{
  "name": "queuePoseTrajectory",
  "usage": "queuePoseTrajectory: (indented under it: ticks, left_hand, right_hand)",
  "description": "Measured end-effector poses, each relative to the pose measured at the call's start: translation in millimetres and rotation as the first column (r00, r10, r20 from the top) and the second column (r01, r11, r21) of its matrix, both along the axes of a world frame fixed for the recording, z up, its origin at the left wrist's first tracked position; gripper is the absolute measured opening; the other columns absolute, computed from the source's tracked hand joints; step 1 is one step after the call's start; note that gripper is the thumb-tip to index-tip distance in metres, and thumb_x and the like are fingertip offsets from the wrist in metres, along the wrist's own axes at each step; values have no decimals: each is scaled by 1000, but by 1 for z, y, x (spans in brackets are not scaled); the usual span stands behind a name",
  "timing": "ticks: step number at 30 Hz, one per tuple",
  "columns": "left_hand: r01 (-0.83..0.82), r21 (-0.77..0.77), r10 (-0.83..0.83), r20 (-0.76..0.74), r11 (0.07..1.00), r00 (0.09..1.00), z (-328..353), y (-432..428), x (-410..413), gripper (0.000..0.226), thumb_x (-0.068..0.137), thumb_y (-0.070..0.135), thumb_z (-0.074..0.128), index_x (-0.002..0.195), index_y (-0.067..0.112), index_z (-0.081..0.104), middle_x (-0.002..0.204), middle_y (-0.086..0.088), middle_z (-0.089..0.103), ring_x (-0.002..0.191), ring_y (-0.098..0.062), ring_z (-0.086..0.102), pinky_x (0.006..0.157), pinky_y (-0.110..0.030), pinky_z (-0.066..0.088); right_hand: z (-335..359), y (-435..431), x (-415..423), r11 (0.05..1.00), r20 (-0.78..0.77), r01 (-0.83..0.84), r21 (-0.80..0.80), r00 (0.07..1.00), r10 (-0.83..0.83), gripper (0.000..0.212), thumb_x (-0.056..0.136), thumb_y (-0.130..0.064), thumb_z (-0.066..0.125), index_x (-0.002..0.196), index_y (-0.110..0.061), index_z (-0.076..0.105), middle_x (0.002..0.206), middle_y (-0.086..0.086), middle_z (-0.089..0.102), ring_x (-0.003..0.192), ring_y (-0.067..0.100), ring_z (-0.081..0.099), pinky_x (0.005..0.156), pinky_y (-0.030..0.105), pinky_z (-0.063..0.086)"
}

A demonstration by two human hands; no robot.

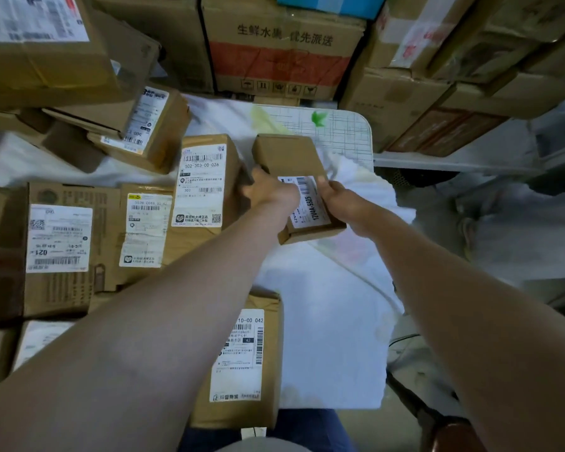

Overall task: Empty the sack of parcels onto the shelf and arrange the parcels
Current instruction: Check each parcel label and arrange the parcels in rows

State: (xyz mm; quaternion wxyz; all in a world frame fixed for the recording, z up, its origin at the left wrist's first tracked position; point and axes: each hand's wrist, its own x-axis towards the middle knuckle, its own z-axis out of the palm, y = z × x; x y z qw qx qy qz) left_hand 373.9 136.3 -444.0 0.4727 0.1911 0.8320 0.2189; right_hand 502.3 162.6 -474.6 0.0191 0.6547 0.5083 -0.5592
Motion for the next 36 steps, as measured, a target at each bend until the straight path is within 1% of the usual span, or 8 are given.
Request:
queuePoseTrajectory:
  ticks: [4,9,15,21,24,28,33,36]
  left_hand:
    - [22,34,-21,-28,999,999,5,11,-2,70,92,13,55,151,28,21,146,-13,21,89,-28,49,78,-27,39]
    - [9,88,-14,54,996,998,-3,4,-8,72,89,11,49,151,30,19,140,-11,41,112,-32,55,91,-32,48]
    - [42,132,-50,62,990,997,2,-2,-11,74,80,15,48,147,33,24,131,-11,53,108,-32,59,93,-46,53]
    - [28,156,-44,102,987,994,-9,-6,-18,76,80,11,50,148,34,24,129,-11,55,105,-31,61,89,-45,56]
    - [50,153,-63,86,987,994,-12,-8,-19,75,84,9,53,149,31,22,130,-10,55,109,-30,60,92,-41,53]
    - [58,146,-71,83,988,994,-15,-13,-20,76,87,8,52,151,30,18,131,-9,55,113,-29,57,91,-37,51]
    - [35,160,-57,134,986,989,-16,-21,-17,73,93,7,50,153,28,14,126,-4,60,94,-20,57,68,-25,42]
    - [11,158,-37,162,987,986,-17,-27,-16,73,94,4,49,154,27,14,118,-1,61,91,-17,54,70,-26,42]
  right_hand:
    - [-6,40,9,928,391,-123,351,920,-25,65,104,-48,19,153,-7,24,161,16,19,149,30,14,120,40,11]
    - [-3,41,0,929,501,-187,320,865,1,61,105,-45,11,139,-11,50,131,18,58,124,35,51,101,43,38]
    - [-29,34,-13,941,359,-58,335,931,-71,76,98,-55,4,152,-7,27,159,19,22,149,31,14,121,47,11]
    - [-26,12,-22,909,416,-84,409,903,-103,71,103,-51,8,115,-8,63,120,17,64,115,35,55,88,38,39]
    - [-40,25,-29,945,382,-122,305,924,-4,78,99,-57,3,146,-6,40,158,15,28,148,30,18,119,46,18]
    - [-60,45,-17,939,421,-226,261,902,100,90,90,-65,-9,156,-9,14,165,12,2,152,24,-6,123,44,-1]
    - [-52,57,-9,965,400,-170,198,913,79,72,101,-55,2,157,-10,13,165,6,-1,152,22,-3,122,38,-1]
    - [-31,38,-10,915,342,-109,387,939,-33,65,105,-47,14,143,-4,44,153,17,37,144,30,29,116,39,24]
